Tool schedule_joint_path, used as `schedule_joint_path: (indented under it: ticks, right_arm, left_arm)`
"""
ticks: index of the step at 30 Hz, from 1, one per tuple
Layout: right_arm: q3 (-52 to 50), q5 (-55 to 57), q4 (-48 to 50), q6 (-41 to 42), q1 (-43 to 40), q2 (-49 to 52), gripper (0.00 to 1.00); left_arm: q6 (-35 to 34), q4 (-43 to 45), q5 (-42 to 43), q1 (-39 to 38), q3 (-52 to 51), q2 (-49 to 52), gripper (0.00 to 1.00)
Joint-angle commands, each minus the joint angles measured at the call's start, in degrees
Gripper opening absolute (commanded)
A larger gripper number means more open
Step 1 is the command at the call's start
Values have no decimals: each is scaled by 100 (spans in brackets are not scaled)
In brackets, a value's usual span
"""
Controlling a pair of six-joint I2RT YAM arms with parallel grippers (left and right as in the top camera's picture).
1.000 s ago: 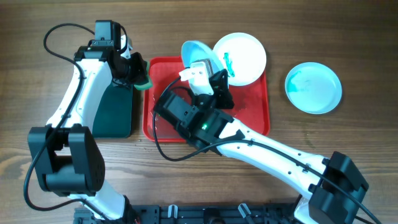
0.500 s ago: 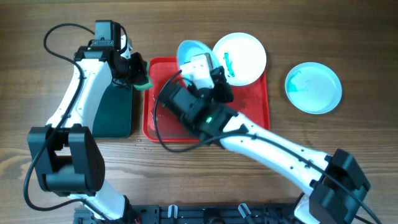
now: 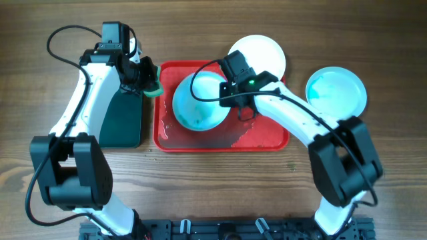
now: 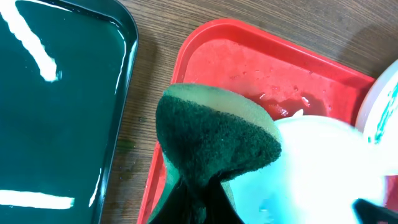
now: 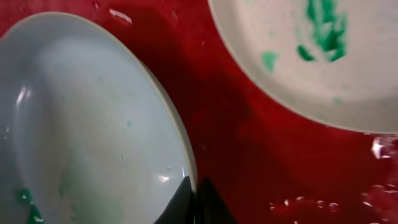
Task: Clean dirty plates on tray and stack at the side
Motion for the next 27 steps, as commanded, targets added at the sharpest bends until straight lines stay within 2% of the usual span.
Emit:
schedule_joint_path:
  ticks: [1,3,6,7,10,15,19,20,21,23,25,27]
  right_arm:
    - [13,-828,96,-352,-83,127,24]
    - [24,-1233,175,-870,-216,127,38]
    - [81,-1561,229,-1880,-404,157,44]
    - [205,-1604,205,-2413,-452,238,45]
    - [660,-1604,188,-3259,-455,612,45]
    - [1513,-1753,138,-3965,-455,1443,40]
    - [1705,-1659,337,-4009,-455,1705,34]
    - [1705,-1576,358,-3960,-455,1738,31]
    - [1705,-1532,345,-3932,-455,1770,21]
    - [1705,-1335,306,-3477,-455,1773,4]
    - [1705,-1322,267,-2922,-455,1773,4]
    - [1705,-1322,50,-1816,-455,1773,4]
  left_arm:
    - [116,0,-31,-4,31,-22,4]
    - [114,0,-31,-4,31,-22,4]
    - [114,2,-31,-4,31,-22,4]
    - [114,7,-31,-4,31,-22,4]
    - [114,20,-31,-4,31,-22,4]
    - [116,20,-31,-4,31,-20,4]
    - [114,20,-31,-4,31,-20,4]
    - [114,17,-31,-4,31,-20,4]
    - [116,17,-31,-4,31,-20,4]
    - [114,17,-31,-4,31,-20,4]
    - [114,17,-31,-4,31,-20,4]
    - [114,17,-31,-4,31,-20,4]
